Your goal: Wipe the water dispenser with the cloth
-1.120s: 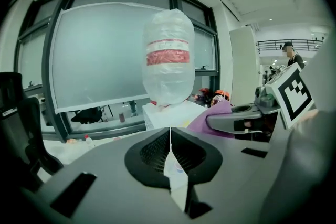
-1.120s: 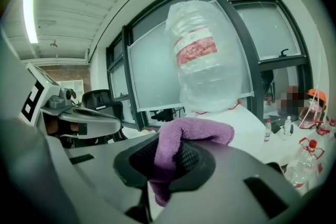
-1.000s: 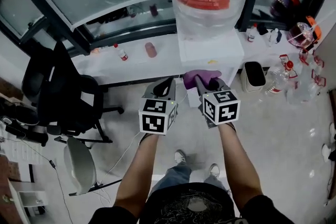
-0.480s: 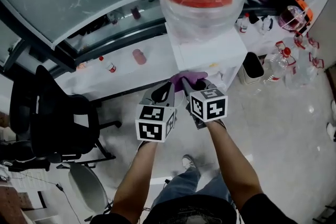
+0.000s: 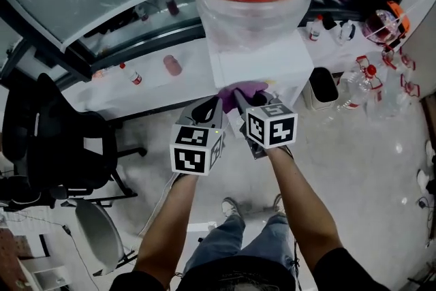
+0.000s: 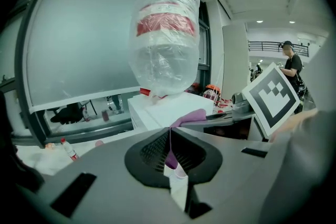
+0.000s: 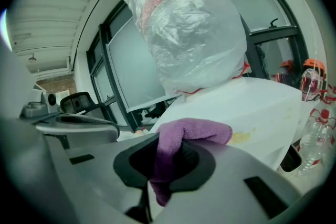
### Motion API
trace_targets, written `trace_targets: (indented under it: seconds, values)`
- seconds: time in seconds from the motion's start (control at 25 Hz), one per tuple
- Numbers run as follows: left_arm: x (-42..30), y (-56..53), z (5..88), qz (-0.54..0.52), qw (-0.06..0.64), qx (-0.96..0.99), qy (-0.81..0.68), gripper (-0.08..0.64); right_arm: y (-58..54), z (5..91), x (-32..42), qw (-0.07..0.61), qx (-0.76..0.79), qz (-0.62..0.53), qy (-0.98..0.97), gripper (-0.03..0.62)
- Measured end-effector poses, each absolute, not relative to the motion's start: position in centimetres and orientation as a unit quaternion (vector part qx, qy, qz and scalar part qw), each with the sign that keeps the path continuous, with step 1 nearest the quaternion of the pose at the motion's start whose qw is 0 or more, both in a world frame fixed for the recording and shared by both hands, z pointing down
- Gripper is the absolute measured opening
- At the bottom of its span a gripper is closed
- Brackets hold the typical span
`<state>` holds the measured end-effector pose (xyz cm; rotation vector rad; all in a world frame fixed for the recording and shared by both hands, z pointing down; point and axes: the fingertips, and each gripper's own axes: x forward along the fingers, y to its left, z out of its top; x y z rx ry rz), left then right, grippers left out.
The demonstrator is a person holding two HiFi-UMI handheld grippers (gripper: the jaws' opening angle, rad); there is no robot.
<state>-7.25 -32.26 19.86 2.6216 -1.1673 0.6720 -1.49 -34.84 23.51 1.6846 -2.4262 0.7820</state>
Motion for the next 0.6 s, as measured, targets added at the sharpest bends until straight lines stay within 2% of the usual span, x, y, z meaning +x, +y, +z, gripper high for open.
trace_targets:
  seconds: [0.6]
  values:
    - [1.0,-31.0,20.6,0.228,0.109,0.871,-0.421,0.029,-34.4,23.6,9.1,0.041,0.539,0.252,-0.803,0.041]
